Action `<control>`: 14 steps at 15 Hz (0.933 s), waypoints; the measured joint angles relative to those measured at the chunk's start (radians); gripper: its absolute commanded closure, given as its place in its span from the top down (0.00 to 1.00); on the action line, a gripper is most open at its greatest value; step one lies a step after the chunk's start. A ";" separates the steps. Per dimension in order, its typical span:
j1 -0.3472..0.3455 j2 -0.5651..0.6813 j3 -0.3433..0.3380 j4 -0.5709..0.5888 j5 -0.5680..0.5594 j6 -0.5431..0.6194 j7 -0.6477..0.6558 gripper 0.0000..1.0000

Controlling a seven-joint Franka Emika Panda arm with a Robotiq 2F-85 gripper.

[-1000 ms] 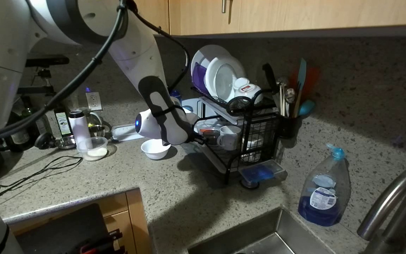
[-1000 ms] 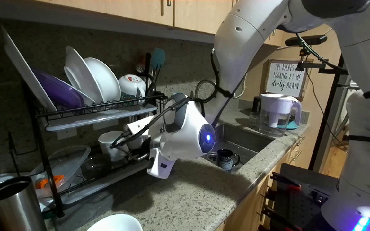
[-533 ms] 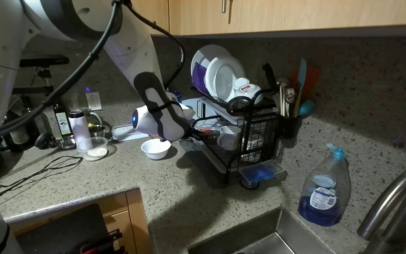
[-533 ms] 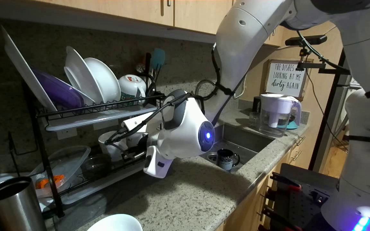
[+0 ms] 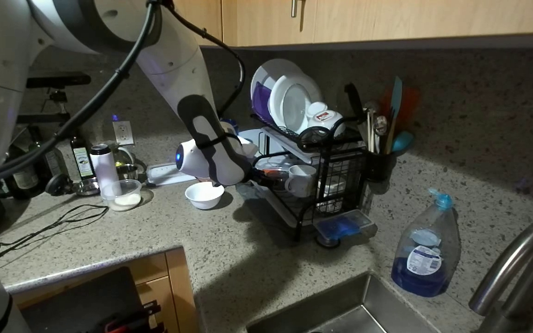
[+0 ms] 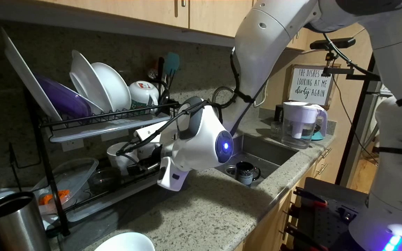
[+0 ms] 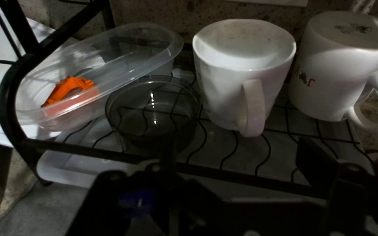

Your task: Take the mug from the bottom left of the dish drying rack and place it on the countertop

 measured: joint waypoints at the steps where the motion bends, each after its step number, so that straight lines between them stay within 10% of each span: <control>1: -0.003 0.000 -0.001 0.000 -0.004 0.000 0.000 1.00; 14: -0.020 0.014 -0.036 0.005 -0.022 0.000 -0.112 1.00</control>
